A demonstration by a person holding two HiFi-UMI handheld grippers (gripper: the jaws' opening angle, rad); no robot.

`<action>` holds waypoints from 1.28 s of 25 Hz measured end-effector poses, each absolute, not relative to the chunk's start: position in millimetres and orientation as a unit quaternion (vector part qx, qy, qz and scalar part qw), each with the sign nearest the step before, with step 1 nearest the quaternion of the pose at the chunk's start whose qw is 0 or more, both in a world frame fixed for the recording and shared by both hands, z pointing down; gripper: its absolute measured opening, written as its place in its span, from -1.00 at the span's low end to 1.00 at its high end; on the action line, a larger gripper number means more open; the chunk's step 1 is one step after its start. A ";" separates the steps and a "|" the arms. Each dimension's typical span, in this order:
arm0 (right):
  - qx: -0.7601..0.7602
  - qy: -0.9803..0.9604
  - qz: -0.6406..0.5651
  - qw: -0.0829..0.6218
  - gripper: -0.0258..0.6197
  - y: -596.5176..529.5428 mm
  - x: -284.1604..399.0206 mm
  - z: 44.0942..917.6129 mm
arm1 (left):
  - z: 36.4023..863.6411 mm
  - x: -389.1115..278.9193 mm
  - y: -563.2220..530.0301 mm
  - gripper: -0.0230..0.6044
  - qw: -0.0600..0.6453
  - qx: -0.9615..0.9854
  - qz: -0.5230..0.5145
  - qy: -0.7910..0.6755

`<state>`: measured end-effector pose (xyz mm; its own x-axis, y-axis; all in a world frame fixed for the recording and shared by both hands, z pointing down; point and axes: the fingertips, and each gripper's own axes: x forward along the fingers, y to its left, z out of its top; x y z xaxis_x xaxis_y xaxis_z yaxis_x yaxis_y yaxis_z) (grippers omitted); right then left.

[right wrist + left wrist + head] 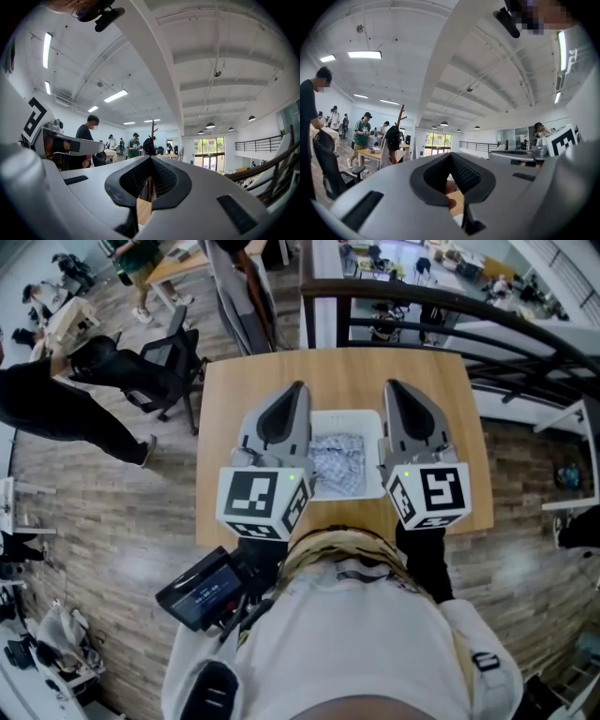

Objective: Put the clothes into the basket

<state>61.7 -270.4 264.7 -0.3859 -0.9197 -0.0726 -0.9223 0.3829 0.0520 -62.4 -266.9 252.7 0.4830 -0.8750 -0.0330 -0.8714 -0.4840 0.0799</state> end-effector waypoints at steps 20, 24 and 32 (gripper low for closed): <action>-0.562 0.825 0.047 0.011 -0.85 -270.2 63.7 265.8 | 255.7 -57.9 -268.4 -0.93 0.028 0.861 -0.030 -0.507; -0.565 0.824 0.044 0.009 -0.85 -271.1 65.5 268.3 | 259.2 -57.7 -269.2 -0.93 0.030 0.860 -0.026 -0.509; -0.568 0.822 0.045 0.009 -0.85 -270.2 66.2 269.8 | 260.2 -57.6 -268.7 -0.93 0.030 0.859 -0.025 -0.511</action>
